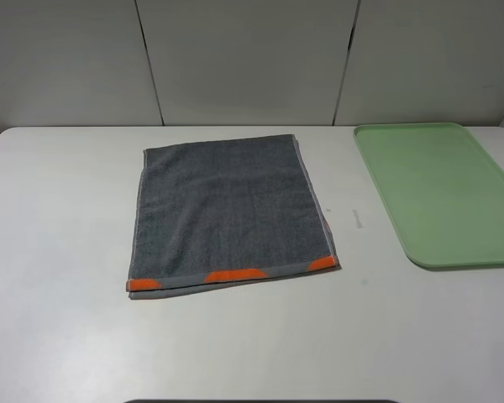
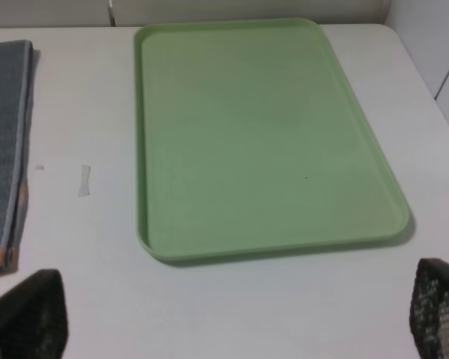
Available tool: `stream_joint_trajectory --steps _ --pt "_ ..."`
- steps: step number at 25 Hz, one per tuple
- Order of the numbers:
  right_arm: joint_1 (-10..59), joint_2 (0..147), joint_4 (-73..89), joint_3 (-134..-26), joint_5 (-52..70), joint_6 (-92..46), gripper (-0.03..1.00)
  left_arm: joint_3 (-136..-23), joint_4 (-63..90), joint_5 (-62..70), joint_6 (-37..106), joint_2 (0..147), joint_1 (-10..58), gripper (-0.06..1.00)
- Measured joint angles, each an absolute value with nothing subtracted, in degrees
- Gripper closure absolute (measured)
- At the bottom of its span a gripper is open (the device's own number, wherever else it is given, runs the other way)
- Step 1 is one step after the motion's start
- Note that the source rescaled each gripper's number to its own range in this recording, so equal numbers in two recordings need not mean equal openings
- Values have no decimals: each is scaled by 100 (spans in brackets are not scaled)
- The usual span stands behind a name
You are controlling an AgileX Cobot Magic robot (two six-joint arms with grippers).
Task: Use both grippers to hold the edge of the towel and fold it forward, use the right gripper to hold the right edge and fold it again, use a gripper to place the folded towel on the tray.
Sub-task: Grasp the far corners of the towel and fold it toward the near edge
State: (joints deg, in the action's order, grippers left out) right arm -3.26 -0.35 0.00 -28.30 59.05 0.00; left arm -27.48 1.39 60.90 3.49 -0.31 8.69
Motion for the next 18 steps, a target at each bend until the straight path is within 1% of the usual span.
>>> stream_joint_trajectory --steps 18 --pt "-326 -35 48 -2830 5905 0 -3 -2748 139 6090 349 -31 869 -6"
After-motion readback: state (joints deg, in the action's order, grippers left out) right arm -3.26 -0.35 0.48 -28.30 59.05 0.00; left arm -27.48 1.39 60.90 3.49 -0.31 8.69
